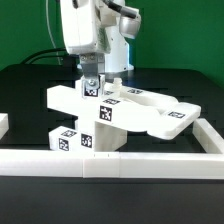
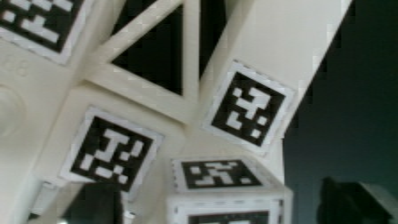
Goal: Assemble chair
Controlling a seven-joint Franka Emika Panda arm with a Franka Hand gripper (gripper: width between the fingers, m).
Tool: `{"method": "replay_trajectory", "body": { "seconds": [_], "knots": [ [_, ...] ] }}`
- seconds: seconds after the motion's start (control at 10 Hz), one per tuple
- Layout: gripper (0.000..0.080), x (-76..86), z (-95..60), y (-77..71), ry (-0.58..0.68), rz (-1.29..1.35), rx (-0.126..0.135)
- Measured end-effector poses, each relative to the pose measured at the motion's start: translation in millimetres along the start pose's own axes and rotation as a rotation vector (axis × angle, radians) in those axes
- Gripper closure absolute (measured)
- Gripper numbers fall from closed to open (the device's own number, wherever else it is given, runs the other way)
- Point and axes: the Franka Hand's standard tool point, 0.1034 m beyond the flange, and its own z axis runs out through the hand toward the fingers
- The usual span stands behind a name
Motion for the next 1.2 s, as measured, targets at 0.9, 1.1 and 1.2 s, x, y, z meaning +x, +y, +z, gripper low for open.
{"method": "replay_trajectory", "body": {
  "seconds": [0.9, 1.1, 1.2],
  "knots": [
    [0.015, -0.6, -2.8, -6.3, 0.038, -1.019, -0.06],
    [0.015, -0.6, -3.0, -6.5, 0.052, -1.231, -0.088],
    [0.015, -0.3, -2.9, -6.6, 0.055, -1.377, -0.099]
  ]
}}
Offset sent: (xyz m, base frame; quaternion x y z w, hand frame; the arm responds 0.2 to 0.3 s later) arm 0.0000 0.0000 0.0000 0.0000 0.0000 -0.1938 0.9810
